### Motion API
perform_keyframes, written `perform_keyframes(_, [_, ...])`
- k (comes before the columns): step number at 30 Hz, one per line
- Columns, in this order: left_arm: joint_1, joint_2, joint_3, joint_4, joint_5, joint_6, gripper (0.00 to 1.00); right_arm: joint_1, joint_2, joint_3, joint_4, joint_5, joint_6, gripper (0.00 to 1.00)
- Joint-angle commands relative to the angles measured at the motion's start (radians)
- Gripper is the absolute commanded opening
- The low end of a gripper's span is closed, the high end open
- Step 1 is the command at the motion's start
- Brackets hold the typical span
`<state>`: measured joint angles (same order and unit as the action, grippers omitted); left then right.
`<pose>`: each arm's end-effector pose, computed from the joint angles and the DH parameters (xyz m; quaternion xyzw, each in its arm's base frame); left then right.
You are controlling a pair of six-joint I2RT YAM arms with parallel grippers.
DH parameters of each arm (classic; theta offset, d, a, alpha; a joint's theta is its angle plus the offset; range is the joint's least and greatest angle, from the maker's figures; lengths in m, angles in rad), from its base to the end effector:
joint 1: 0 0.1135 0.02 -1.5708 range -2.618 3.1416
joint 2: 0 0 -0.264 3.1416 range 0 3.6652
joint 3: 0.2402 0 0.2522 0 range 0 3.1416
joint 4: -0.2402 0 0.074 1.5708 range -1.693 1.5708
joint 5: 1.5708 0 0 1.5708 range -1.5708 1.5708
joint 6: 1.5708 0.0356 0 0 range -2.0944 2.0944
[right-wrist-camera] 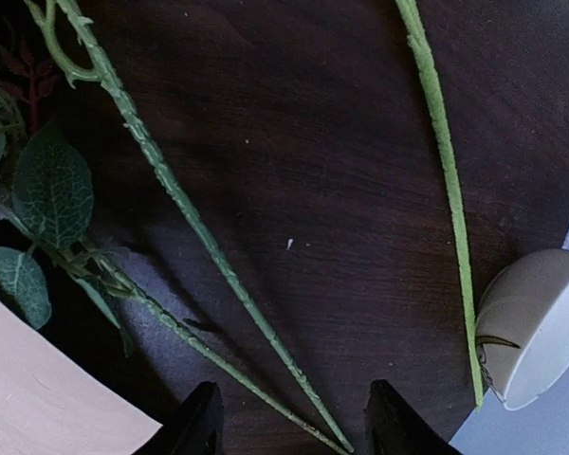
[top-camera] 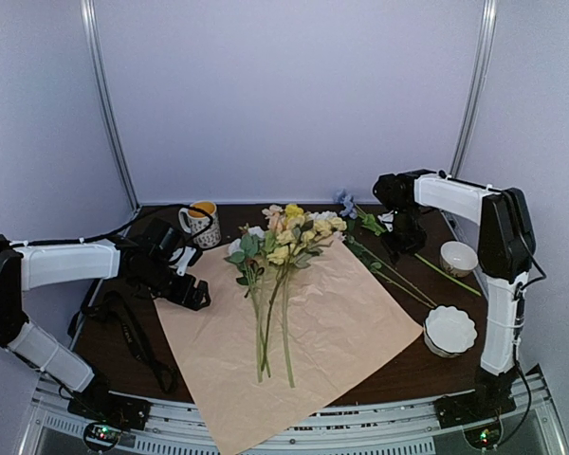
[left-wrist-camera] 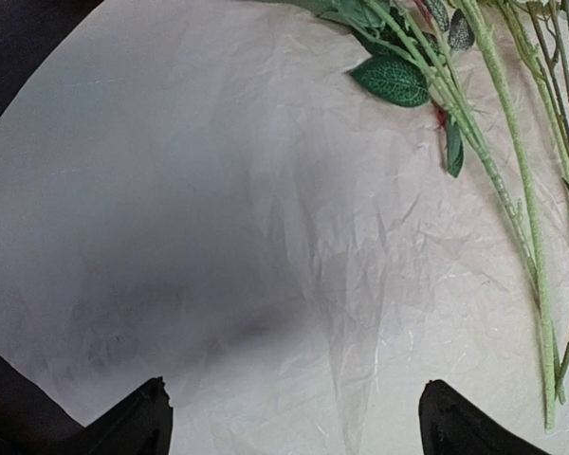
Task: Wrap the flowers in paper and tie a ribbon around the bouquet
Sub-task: Pick up the fake flower from the corner of the board.
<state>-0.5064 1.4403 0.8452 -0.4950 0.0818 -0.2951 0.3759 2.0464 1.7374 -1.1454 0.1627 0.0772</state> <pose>0.2371 -0.1348 0.1905 0.1120 0.9640 -0.1294 0.2035 0.3790 0.1434 0.2225 -0.1434 0.9846 -0.0660 0.0747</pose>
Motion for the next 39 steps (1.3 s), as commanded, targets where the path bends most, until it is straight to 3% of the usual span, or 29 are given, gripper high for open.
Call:
perform_keyframes(1, [0.003,-0.018,-0.009,0.009,-0.02,-0.001,0.94,-0.034,0.043,0.053,-0.025,-0.132,-0.062,0.53])
perform_keyframes(8, [0.003,-0.024,0.017,0.008,-0.025,0.0,0.94,-0.057,0.145,0.043,-0.066,-0.123,-0.063,0.49])
perform_keyframes(19, [0.003,-0.024,0.016,-0.004,-0.03,-0.001,0.94,-0.059,0.198,0.043,-0.082,0.007,-0.061,0.29])
perform_keyframes(24, [0.002,-0.042,0.015,0.001,-0.03,0.003,0.94,-0.058,0.182,0.042,-0.07,-0.032,-0.078,0.06])
perform_keyframes(26, [0.001,-0.075,0.006,0.022,-0.025,0.008,0.93,-0.058,0.159,0.039,-0.058,-0.002,-0.078,0.0])
perform_keyframes(33, [-0.023,-0.291,-0.071,0.176,0.016,0.04,0.93,-0.057,0.013,0.025,-0.022,0.181,-0.037,0.0])
perform_keyframes(39, [-0.071,-0.437,-0.128,0.28,0.016,0.047,0.91,-0.053,-0.241,-0.014,0.071,0.267,0.06,0.0])
